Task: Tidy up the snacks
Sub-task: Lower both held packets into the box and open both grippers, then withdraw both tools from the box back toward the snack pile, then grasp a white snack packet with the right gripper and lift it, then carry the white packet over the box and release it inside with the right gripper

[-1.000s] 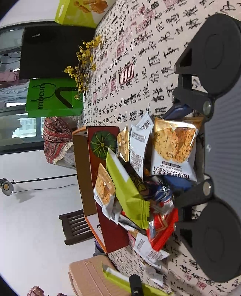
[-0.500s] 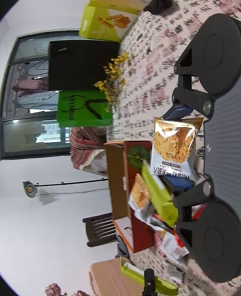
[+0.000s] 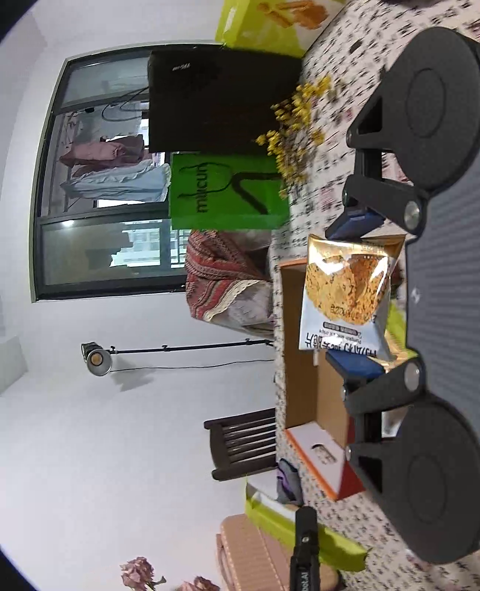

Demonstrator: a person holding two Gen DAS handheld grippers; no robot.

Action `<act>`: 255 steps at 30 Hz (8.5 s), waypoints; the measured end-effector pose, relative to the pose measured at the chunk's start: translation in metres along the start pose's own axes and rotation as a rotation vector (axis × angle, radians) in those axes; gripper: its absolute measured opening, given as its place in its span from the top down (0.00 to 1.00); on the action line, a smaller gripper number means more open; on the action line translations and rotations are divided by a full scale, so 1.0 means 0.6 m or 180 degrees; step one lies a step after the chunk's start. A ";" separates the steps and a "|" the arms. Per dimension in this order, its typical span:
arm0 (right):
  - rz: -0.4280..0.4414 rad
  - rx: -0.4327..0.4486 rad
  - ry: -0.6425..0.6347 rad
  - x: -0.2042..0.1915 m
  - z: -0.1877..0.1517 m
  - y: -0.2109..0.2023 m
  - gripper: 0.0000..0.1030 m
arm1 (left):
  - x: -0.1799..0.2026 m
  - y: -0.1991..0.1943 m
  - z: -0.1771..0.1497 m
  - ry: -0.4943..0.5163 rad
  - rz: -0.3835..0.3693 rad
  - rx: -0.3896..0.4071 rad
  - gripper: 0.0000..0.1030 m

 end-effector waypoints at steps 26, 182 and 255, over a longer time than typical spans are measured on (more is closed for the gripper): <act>0.0090 -0.0353 0.0024 -0.042 0.085 0.271 0.39 | -0.052 0.247 0.072 -0.0277 0.0446 -0.0270 0.62; -0.0109 -0.0340 0.0201 0.022 -0.120 -0.039 0.52 | -0.163 -0.013 -0.183 -0.0153 0.0720 -0.0808 0.00; 0.0044 0.0040 0.0164 -0.010 0.114 0.152 0.52 | -0.033 0.157 0.090 -0.0126 0.0333 -0.0011 0.50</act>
Point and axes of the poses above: each gripper's, at about its wrist camera, not at the fingertips, and y roughly the way its jaws point, x to its right, z to its top, the point moved 9 cm from there along y, roughly the way its jaws point, and after that the axes turned 4 degrees about -x, right-handed, at the moved point
